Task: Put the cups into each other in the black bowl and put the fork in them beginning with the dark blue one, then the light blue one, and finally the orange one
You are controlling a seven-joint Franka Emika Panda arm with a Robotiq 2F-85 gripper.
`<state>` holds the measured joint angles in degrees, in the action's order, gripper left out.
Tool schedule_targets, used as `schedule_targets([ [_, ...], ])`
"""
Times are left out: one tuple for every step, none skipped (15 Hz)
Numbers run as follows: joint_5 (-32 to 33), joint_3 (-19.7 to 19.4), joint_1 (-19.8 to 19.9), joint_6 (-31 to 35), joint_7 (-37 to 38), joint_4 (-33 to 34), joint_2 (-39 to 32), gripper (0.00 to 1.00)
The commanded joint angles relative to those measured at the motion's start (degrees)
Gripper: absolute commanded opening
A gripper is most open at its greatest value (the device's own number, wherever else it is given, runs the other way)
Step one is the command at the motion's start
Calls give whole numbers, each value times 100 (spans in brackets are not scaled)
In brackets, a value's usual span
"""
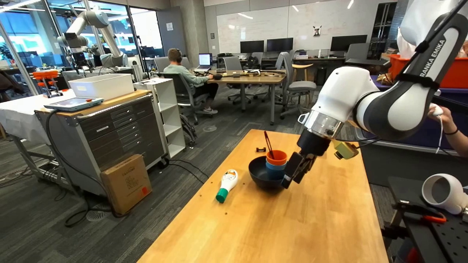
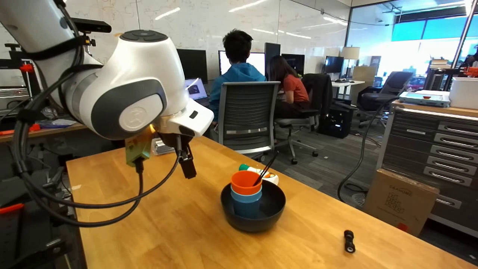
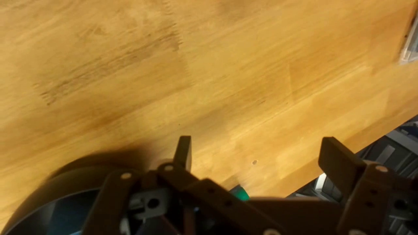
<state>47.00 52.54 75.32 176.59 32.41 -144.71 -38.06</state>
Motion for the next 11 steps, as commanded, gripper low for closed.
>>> schedule_targets([
  [-1210,-196,-419,304,-871,-179,350,100],
  [-1255,-214,-500,310,-871,-187,409,100],
  [-1271,-218,-540,310,-870,-189,458,100],
  [-1276,-216,-558,306,-871,-199,507,100],
  [-1278,-220,-563,306,-871,-204,534,100],
  [-1278,-229,-565,308,-870,-206,545,100],
  [-1278,-230,-565,308,-871,-208,548,100],
  [-1278,-232,-565,309,-871,-208,548,100],
  [-1278,-236,-565,309,-871,-209,548,100],
  [-1278,-236,-565,310,-871,-211,548,100],
  [-1278,-236,-565,311,-871,-211,548,100],
])
